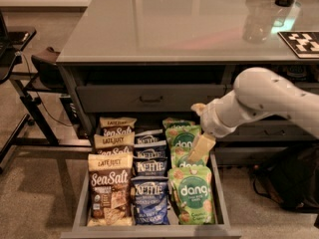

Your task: Pick blue chip bag from middle drawer and place on counter

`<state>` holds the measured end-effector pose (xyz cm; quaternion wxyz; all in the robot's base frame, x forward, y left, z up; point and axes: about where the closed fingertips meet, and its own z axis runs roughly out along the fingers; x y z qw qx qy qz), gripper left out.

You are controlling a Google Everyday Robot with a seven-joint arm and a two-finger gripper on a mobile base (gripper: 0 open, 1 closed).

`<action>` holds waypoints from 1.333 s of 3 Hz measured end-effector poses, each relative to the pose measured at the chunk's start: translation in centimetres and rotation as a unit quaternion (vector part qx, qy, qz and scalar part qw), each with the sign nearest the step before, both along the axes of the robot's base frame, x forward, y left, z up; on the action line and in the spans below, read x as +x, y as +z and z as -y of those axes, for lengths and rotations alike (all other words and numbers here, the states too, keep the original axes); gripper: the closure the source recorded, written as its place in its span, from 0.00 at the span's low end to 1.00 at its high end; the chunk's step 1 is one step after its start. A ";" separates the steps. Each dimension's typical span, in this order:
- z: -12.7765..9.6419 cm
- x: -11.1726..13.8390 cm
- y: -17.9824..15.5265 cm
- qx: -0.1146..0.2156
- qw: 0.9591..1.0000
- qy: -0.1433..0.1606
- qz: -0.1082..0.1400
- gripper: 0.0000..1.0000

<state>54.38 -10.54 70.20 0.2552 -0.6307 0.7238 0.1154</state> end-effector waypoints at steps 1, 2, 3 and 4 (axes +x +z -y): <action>-2.7 0.8 -5.8 0.019 0.999 0.021 -0.042 0.00; -4.6 0.7 -10.2 0.037 0.997 0.020 -0.060 0.00; -6.8 0.3 -13.4 0.068 0.996 0.011 -0.055 0.00; -9.7 1.3 -16.2 0.105 0.993 0.005 -0.047 0.00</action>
Offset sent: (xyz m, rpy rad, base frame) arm 0.0113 0.0656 -0.1527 0.1187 0.1443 0.0211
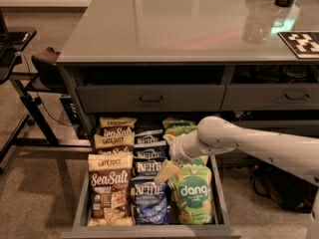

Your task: Pick blue chip bag from middle drawer and place on counter

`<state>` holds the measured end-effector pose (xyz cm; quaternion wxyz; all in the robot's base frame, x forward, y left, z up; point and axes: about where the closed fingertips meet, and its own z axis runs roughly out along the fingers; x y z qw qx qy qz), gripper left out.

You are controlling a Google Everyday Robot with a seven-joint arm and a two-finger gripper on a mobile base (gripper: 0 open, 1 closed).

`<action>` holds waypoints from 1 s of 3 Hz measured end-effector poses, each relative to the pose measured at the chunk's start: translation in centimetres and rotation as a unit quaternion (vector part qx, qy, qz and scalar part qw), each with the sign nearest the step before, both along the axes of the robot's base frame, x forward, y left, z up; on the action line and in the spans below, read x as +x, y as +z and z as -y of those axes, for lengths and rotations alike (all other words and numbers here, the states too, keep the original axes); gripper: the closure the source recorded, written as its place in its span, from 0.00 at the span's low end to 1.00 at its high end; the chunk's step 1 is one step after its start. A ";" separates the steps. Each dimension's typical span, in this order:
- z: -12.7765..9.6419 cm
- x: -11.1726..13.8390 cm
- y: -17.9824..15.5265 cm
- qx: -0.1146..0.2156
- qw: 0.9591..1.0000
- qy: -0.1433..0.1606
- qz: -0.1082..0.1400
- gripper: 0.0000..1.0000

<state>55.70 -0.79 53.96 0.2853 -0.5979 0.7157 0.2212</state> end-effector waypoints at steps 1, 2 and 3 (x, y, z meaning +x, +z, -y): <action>-1.6 0.6 -2.2 0.024 1.000 -0.003 0.006 0.00; -1.7 0.5 -2.5 0.025 1.000 -0.003 0.004 0.00; -1.9 0.2 -3.4 0.035 0.999 -0.005 -0.004 0.00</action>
Offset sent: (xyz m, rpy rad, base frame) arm 0.0053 0.0143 -0.0201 0.0444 -0.0104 -0.0062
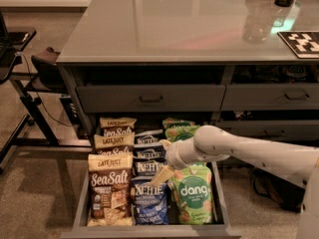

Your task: Pick blue chip bag from middle drawer and place on counter

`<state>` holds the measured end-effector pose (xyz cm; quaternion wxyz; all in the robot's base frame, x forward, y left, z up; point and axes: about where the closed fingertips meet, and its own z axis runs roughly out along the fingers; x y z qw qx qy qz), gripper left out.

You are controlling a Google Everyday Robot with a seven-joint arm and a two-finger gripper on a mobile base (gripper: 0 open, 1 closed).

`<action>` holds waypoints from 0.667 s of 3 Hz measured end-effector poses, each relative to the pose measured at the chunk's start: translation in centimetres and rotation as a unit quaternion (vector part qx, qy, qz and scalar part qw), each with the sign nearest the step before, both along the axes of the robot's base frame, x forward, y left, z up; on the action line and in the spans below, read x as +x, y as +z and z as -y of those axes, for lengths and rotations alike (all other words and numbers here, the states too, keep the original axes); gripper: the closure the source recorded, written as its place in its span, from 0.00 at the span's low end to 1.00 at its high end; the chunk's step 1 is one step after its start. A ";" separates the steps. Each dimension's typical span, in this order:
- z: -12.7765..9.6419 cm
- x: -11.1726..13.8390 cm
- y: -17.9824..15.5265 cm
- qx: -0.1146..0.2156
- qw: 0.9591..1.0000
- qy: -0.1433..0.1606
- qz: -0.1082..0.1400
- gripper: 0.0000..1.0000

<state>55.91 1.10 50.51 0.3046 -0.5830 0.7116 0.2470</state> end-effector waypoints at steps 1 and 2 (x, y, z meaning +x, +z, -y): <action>-0.8 -1.2 -3.0 0.021 1.000 0.007 -0.019 0.00; -1.5 -2.5 -6.1 0.034 0.998 0.012 -0.045 0.00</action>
Offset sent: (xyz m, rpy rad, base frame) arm -0.0384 0.0192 -0.0959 0.0960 0.1494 0.0305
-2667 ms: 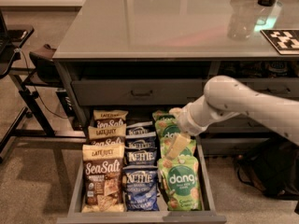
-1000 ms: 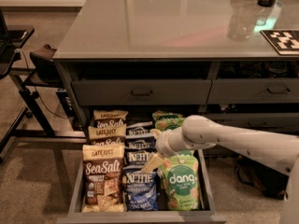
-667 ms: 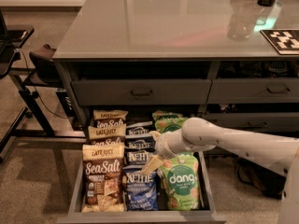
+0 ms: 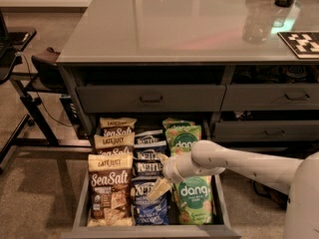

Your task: Pick blue chip bag from middle drawer and place on counter

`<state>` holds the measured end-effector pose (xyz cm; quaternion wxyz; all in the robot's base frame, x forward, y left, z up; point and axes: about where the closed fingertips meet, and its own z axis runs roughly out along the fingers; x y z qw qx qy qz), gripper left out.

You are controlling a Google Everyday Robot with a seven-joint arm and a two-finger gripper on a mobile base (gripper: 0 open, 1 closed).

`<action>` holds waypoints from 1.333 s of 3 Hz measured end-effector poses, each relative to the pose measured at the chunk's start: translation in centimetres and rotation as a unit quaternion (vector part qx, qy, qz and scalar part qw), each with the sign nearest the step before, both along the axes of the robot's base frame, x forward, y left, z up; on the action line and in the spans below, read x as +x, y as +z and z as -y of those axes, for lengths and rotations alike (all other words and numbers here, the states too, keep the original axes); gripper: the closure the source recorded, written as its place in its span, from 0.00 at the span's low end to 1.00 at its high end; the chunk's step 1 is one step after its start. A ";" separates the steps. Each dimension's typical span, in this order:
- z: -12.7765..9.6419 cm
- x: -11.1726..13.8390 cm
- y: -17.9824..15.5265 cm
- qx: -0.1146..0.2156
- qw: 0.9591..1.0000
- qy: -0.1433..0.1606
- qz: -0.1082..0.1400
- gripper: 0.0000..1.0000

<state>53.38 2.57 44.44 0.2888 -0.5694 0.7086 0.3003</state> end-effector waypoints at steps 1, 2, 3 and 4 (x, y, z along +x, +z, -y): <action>-1.2 -1.5 -1.2 0.004 1.000 0.007 -0.009 0.00; -2.0 -2.9 -0.1 -0.003 1.000 -0.001 0.003 0.00; -2.9 -4.8 3.6 -0.038 0.998 -0.022 0.051 0.00; -2.9 -6.0 5.3 -0.063 0.995 -0.042 0.071 0.00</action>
Offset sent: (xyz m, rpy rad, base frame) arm -0.0614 0.0277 0.0309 -0.0930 -0.1281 -0.0853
